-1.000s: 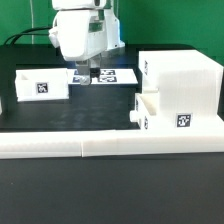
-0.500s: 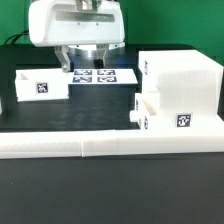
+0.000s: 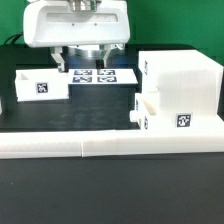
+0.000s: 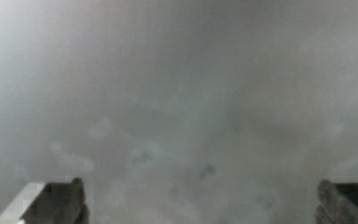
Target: Assemble drawer
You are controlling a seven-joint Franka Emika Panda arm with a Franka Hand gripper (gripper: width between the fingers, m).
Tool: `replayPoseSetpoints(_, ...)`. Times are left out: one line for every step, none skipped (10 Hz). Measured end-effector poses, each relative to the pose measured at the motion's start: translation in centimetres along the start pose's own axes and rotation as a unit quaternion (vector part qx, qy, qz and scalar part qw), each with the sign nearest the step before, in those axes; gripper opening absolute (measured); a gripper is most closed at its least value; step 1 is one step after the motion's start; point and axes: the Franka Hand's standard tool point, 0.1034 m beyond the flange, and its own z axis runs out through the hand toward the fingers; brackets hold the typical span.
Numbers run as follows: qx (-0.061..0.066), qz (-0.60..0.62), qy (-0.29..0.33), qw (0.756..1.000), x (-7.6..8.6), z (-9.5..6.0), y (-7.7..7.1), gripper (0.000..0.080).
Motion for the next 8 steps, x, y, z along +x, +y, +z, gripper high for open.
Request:
replayPoseSetpoints(0.001,0.018,-0.009,1.000,-1.5,-0.2,-0.3,0.0649)
replayPoseSetpoints(0.005,0.027,-0.019,0.999,-2.3,-0.5,-0.6,0.0649)
replayPoseSetpoints(0.014,0.045,-0.035,0.998,-2.8,-0.7,-1.0,0.0649)
replayPoseSetpoints(0.020,0.058,-0.048,0.997,-3.4,-0.9,-0.9,0.0649)
replayPoseSetpoints(0.022,0.066,-0.054,0.996,-4.1,-0.9,-0.4,0.0649)
replayPoseSetpoints(0.021,0.066,-0.053,0.996,-4.0,-0.9,-0.4,0.0649)
replayPoseSetpoints(0.021,0.065,-0.053,0.996,-4.0,-0.8,-0.5,0.0649)
replayPoseSetpoints(0.021,0.065,-0.053,0.996,-4.0,-0.8,-0.5,0.0649)
